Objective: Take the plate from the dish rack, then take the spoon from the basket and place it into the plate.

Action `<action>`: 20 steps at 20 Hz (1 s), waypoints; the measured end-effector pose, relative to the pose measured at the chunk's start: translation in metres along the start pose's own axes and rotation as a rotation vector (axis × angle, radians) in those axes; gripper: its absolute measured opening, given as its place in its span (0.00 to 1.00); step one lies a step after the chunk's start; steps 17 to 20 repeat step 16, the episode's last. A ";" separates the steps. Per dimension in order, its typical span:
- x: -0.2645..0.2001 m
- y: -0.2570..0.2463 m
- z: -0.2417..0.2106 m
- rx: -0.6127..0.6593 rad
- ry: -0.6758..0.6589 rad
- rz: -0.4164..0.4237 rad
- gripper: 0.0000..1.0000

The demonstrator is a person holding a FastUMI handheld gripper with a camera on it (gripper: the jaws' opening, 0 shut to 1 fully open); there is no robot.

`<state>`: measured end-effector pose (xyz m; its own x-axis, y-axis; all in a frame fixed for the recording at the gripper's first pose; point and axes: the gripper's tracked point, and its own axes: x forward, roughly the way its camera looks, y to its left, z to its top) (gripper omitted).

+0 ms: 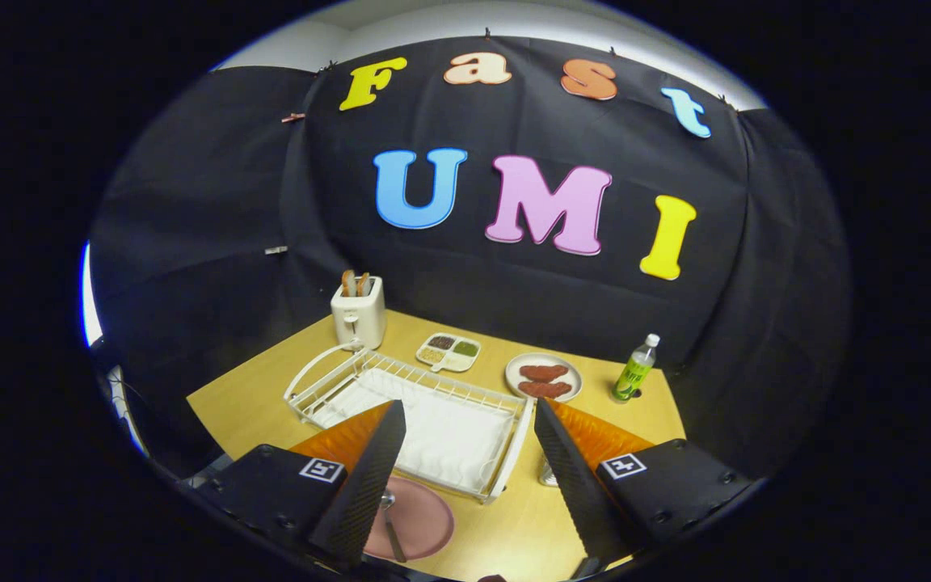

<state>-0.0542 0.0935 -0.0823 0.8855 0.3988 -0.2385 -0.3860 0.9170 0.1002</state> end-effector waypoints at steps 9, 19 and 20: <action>-0.019 -0.030 0.041 0.060 -0.096 -0.097 0.98; -0.017 -0.044 0.040 0.042 -0.078 -0.085 0.98; -0.017 -0.044 0.040 0.042 -0.078 -0.085 0.98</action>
